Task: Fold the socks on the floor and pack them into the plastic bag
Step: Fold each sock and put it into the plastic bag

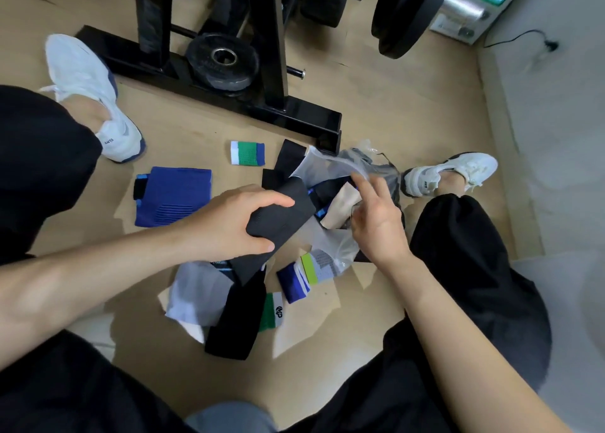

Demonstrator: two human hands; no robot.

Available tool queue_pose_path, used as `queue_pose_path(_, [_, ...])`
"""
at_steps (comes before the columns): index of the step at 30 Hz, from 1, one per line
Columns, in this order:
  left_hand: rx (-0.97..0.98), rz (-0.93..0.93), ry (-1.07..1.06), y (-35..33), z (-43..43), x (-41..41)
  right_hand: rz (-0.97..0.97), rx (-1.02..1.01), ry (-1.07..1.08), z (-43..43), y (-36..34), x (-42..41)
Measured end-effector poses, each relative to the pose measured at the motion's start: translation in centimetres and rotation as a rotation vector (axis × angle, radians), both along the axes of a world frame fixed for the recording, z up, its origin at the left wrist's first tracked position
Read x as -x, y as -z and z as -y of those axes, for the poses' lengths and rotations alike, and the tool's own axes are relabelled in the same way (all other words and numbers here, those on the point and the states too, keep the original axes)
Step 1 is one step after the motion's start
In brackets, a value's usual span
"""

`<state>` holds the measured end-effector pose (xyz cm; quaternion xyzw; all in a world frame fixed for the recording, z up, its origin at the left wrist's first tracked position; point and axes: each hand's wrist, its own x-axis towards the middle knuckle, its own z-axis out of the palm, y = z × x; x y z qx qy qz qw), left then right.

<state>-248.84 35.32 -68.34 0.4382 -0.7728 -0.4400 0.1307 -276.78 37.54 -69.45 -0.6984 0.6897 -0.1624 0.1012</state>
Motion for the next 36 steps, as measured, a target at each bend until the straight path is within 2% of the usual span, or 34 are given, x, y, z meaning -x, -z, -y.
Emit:
queue_pose_path(9, [0.147, 0.082, 0.145, 0.9, 3.7, 8.4, 0.212, 0.073, -0.093, 0.0, -1.6, 1.6])
queue_pose_path(14, [0.079, 0.188, 0.177, 4.1, 5.4, 13.4, 0.289, 0.052, -0.066, -0.3, -1.9, 2.2])
queue_pose_path(16, [0.093, 0.268, 0.184, 5.8, 5.3, 14.1, 0.294, 0.063, -0.065, -0.5, -1.8, 2.4])
queue_pose_path(20, [0.267, 0.515, 0.241, 8.6, 4.7, 13.8, 0.305, 0.053, -0.036, -0.5, -1.7, 2.8])
queue_pose_path(22, [0.258, 0.577, 0.265, 9.2, 4.7, 13.1, 0.311, 0.039, -0.042, -0.6, -1.8, 2.6])
queue_pose_path(25, [0.217, 0.489, 0.26, 9.6, 4.8, 13.1, 0.315, 0.034, -0.046, -0.4, -1.5, 2.5])
queue_pose_path(29, [0.247, 0.213, 0.174, 9.9, 4.7, 14.1, 0.337, 0.03, -0.02, -0.4, -1.5, 2.3])
queue_pose_path(33, [0.317, 0.019, 0.111, 10.5, 4.9, 15.5, 0.399, 0.027, 0.022, -0.8, -1.8, 2.5])
queue_pose_path(36, [0.245, 0.038, 0.07, 11.6, 5.7, 16.9, 0.422, 0.03, 0.048, -0.9, -2.0, 2.7])
